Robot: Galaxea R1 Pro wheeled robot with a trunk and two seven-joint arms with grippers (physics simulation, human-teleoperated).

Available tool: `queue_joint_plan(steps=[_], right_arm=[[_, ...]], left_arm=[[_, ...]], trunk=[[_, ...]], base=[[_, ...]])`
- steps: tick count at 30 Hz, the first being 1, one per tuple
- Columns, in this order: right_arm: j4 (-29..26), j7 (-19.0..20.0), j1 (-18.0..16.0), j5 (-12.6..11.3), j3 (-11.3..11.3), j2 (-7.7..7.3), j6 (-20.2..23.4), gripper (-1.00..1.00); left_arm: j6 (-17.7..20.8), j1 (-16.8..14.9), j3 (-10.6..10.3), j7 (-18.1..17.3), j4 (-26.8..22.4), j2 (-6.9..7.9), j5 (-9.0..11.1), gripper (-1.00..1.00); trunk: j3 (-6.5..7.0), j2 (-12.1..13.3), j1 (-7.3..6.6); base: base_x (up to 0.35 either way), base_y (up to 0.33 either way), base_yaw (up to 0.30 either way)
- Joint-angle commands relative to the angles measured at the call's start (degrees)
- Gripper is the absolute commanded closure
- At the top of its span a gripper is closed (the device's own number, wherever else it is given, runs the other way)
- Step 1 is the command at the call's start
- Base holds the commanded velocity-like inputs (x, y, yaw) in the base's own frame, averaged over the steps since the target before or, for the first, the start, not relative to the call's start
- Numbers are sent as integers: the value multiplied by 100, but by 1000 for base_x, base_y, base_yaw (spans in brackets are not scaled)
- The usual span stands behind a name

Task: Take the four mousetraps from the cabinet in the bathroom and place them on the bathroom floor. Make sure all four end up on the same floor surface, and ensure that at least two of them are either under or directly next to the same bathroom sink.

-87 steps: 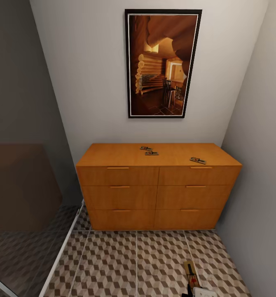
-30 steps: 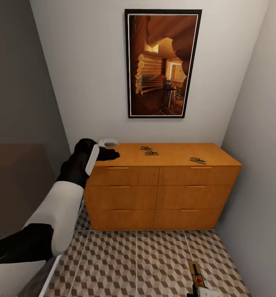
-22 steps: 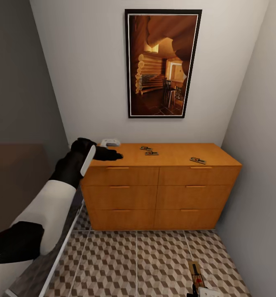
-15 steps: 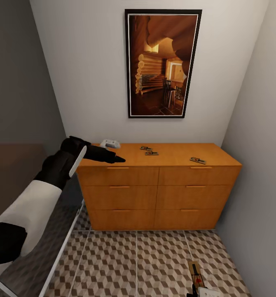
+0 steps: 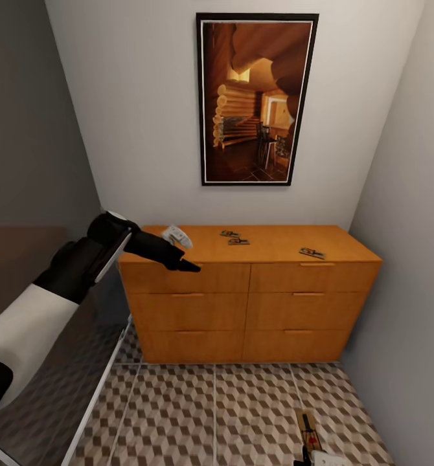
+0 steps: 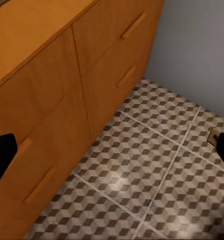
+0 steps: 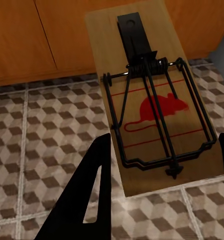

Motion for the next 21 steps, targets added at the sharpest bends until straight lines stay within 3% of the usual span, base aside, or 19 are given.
queue_joint_plan(steps=[1,7,21], right_arm=[[2,-39,-4,-14,50,2,-10,100],[1,-39,-4,-15,50,1,-18,100],[19,-12,-4,-14,50,-17,-13,100]], left_arm=[[38,-7,-93,-9,-11,6,12,-100],[38,-8,-306,-18,-20,-4,11,-100],[38,-8,-336,-19,-21,-28,11,-100]], trunk=[[-6,-3,2],[-6,-3,2],[-6,-3,2]], base=[[256,0,0],[306,0,0],[323,0,0]])
